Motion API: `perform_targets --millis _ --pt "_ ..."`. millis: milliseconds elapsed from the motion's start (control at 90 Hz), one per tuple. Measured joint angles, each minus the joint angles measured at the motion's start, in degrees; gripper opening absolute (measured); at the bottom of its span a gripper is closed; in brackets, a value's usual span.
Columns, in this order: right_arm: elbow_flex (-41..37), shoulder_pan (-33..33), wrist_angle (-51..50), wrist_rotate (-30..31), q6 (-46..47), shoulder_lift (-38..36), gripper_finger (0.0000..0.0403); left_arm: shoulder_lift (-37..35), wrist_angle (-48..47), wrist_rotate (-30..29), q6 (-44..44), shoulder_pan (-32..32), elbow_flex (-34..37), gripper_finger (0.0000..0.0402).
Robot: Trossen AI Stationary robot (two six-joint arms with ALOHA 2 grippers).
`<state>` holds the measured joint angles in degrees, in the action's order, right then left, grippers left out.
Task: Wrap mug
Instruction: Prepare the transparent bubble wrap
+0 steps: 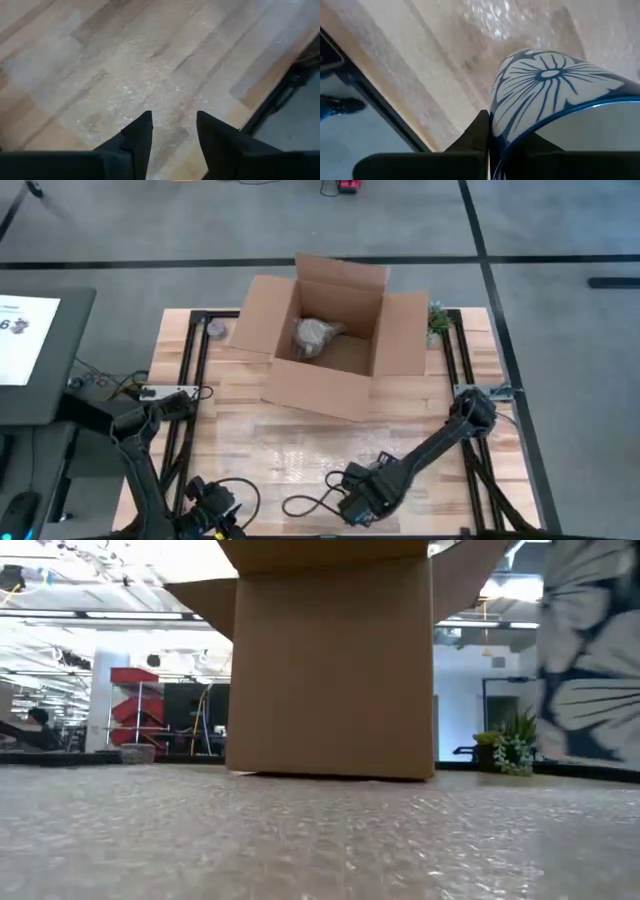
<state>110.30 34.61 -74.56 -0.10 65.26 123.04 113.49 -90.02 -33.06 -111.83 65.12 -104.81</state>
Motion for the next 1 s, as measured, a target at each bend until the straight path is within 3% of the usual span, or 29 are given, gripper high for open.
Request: perform_targets --millis 356,522,1000 --pt "0.02 -3.91 10.7 -1.62 1.03 0.02 0.0009 -0.12 0.12 3.18 6.36 -0.24 -4.62 0.0134" --pt "3.27 -5.5 15.19 -3.06 2.83 0.06 0.0008 -1.57 1.0 7.7 15.77 -0.63 -4.63 0.0134" --pt "3.58 -7.71 13.28 -0.35 7.38 3.1 0.0008 -3.36 1.61 2.64 27.0 -0.61 -4.63 0.0133"
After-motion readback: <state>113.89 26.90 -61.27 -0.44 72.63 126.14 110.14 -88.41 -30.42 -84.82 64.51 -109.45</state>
